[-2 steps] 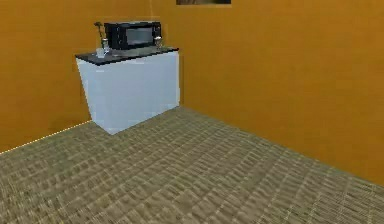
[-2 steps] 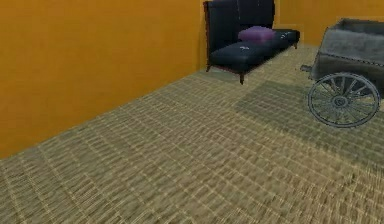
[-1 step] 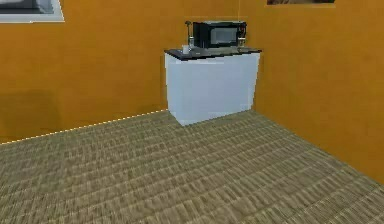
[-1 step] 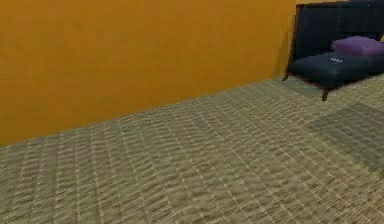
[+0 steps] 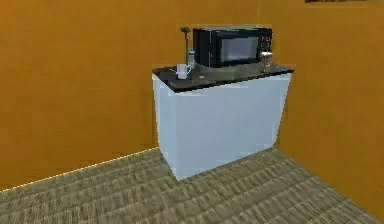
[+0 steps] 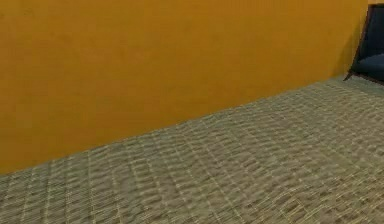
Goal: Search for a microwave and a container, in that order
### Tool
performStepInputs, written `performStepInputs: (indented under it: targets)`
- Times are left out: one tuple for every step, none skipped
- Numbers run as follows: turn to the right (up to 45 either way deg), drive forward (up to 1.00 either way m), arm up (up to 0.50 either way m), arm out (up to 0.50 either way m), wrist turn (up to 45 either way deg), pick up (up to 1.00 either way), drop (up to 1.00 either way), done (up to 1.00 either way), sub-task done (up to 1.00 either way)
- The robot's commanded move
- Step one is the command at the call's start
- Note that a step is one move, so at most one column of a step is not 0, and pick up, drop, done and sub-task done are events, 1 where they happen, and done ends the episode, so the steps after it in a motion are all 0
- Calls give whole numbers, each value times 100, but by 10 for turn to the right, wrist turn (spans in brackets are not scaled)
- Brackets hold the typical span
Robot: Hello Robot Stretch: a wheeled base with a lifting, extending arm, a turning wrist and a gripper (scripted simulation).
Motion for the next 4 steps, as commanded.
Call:
performStepInputs:
  targets:
    - [0, 85, 0, 0, 0, 0, 0, 0, 0]
    - [150, 0, 0, 0, 0, 0, 0, 0, 0]
    - [0, 0, 0, 0, 0, 0, 0, 0, 100]
    - [-180, 0, 0, 0, 0, 0, 0, 0, 0]
